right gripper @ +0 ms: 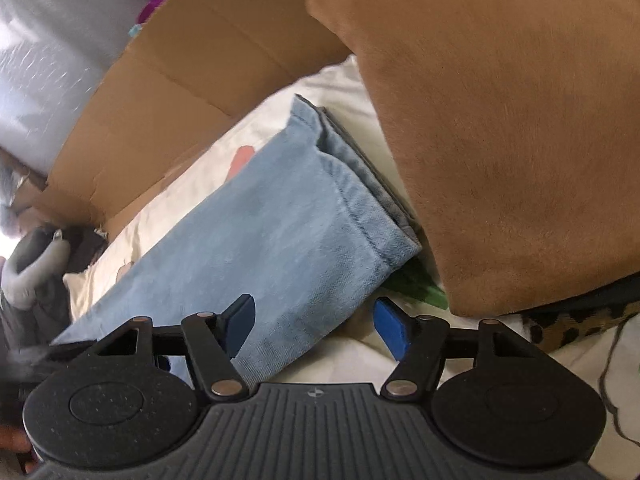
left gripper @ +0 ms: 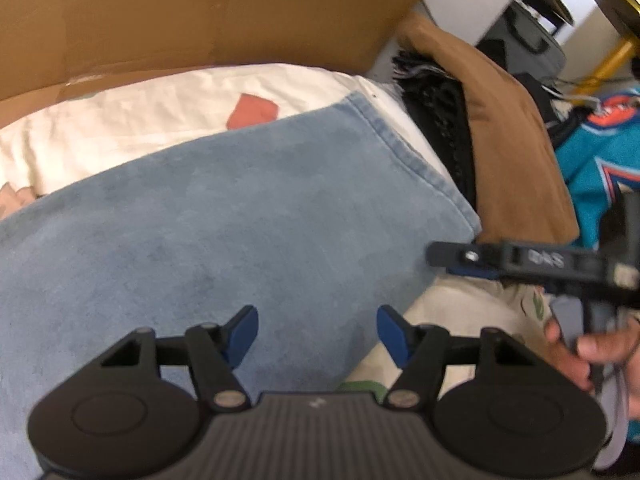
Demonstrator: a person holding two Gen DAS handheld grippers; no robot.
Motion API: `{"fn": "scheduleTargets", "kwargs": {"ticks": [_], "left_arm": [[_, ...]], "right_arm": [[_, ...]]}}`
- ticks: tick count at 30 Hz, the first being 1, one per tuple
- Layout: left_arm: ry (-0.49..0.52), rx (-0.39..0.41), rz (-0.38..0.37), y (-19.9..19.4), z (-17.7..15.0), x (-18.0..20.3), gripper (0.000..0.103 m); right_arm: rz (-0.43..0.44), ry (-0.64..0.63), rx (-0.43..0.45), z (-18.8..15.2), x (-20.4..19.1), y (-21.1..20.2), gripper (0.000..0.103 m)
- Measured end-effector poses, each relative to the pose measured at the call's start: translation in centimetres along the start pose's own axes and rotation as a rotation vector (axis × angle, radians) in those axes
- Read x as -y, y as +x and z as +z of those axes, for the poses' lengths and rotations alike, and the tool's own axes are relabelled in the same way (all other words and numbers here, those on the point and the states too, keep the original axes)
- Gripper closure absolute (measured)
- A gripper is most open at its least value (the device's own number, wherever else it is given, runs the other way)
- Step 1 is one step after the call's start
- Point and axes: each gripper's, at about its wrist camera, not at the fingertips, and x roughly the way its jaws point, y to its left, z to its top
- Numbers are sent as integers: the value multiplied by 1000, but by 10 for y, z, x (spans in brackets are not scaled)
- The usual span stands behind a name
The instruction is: Fold clothes
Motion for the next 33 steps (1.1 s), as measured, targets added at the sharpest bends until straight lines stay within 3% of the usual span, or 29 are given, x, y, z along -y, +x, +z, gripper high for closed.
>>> {"fn": "scheduleTargets", "kwargs": {"ticks": [1, 3, 7, 15, 21, 23, 26, 31, 33], "left_arm": [[3, -6, 0, 1, -1, 0, 34], [10, -17, 1, 4, -2, 0, 34], [24, -39, 4, 9, -4, 0, 34], [134, -39, 27, 23, -6, 21, 31], [295, -10, 82, 36, -13, 45, 32], [310, -10, 105, 37, -15, 45, 35], [331, -10, 137, 40, -17, 44, 51], [266, 14, 93, 28, -8, 33, 87], [248, 17, 80, 25, -4, 32, 90]], "right_arm": [[3, 16, -10, 1, 3, 2, 58], [13, 46, -25, 2, 7, 6, 73], [49, 44, -5, 6, 6, -4, 90], [106, 59, 34, 23, -3, -9, 95], [113, 46, 39, 29, -6, -8, 100], [113, 42, 39, 30, -7, -9, 100], [112, 36, 40, 32, -7, -9, 100], [103, 33, 28, 32, -5, -8, 96], [100, 42, 27, 31, -3, -7, 95]]}}
